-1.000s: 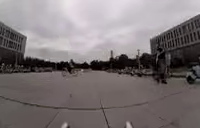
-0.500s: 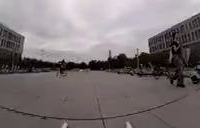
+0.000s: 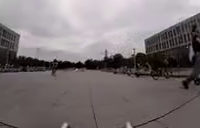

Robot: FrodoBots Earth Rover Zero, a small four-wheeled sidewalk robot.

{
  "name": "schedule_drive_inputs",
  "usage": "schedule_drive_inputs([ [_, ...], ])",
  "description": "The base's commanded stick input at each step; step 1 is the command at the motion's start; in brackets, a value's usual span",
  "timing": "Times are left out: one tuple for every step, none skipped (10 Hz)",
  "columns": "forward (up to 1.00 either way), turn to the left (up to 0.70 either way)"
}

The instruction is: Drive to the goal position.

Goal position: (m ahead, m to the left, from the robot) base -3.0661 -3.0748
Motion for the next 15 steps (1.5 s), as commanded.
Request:
schedule_drive_inputs([
  [0.7, -0.14],
  [0.7, -0.14],
  [0.7, -0.14],
  [0.7, -0.14],
  [0.7, -0.01],
  [0.7, 0.0],
  [0.7, 0.0],
  [0.7, 0.0],
  [0.7, 0.0],
  [0.7, 0.0],
  [0.7, 0.0],
  [0.7, 0.0],
  [0.7, 0.0],
  [0.7, 0.0],
  [0.7, 0.0],
])
